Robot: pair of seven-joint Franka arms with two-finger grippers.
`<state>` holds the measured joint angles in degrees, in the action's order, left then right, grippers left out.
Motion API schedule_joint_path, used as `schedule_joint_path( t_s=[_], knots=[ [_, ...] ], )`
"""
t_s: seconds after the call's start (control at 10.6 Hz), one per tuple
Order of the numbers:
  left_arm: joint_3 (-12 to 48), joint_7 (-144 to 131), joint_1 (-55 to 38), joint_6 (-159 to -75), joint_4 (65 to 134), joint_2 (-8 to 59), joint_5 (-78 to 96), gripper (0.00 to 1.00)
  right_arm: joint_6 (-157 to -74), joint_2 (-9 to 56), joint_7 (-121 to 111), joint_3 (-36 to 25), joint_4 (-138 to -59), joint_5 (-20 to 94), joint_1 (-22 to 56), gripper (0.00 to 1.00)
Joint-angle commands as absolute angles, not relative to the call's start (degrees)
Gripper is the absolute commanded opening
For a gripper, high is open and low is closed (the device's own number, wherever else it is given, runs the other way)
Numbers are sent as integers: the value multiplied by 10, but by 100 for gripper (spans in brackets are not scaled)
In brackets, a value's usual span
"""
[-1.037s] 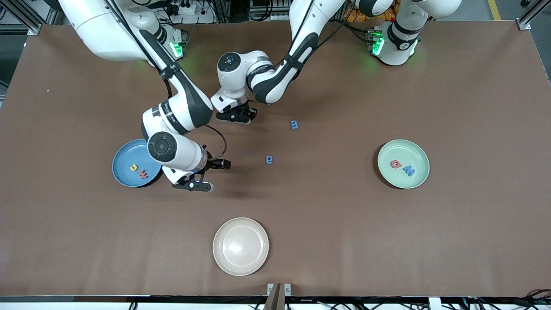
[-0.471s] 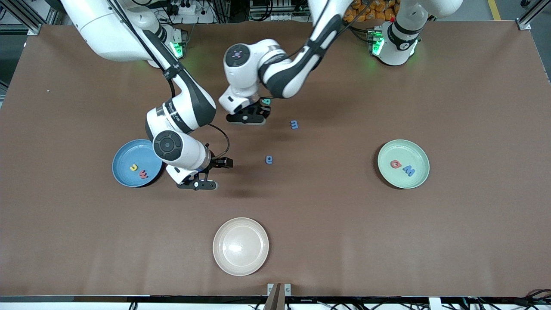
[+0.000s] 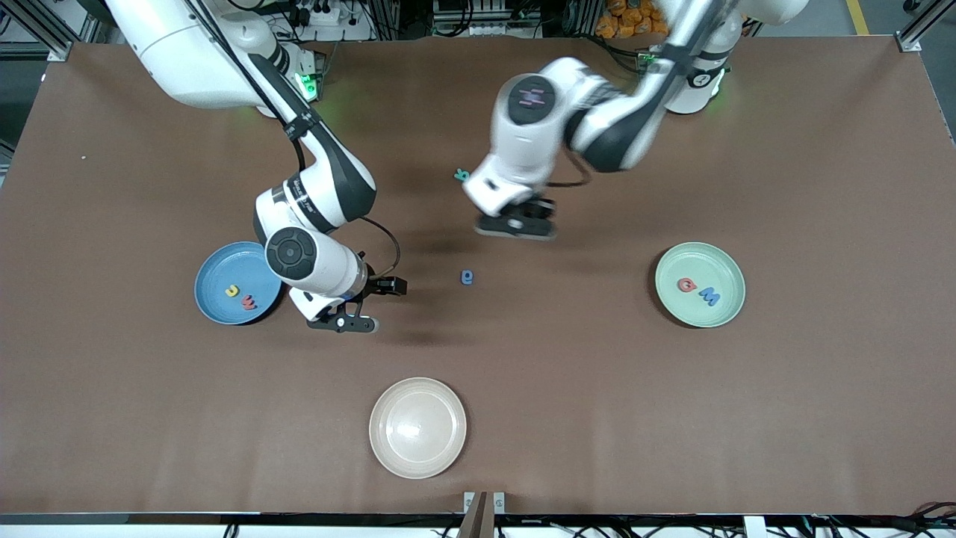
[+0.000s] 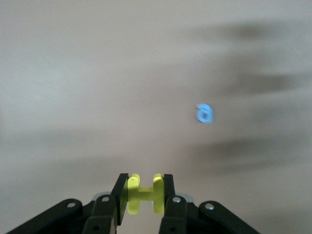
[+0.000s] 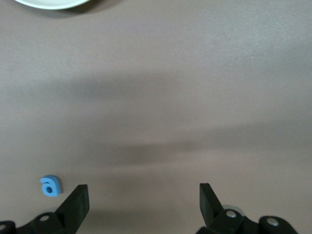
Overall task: Sort upper and lower case letters into plates
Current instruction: 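Carry the yellow H into the green plate with the left gripper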
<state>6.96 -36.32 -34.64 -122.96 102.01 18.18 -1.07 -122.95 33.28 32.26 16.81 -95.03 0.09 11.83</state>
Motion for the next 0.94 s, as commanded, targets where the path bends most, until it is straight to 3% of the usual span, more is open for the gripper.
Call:
schedule_joint_path(
  t_s=[0.0,0.28,0.85],
  knots=[
    [107,-294,-239,-1210,1080,129,-31,0,-1249,354,344,196,-927,3,122,100],
    [108,-265,-151,-1203,1138,123,-124,0,-1313,366,371,205,-922,-23,158,100],
    [102,-216,-53,-1261,1201,144,-224,0,-1315,397,481,203,-918,-34,217,100]
  ],
)
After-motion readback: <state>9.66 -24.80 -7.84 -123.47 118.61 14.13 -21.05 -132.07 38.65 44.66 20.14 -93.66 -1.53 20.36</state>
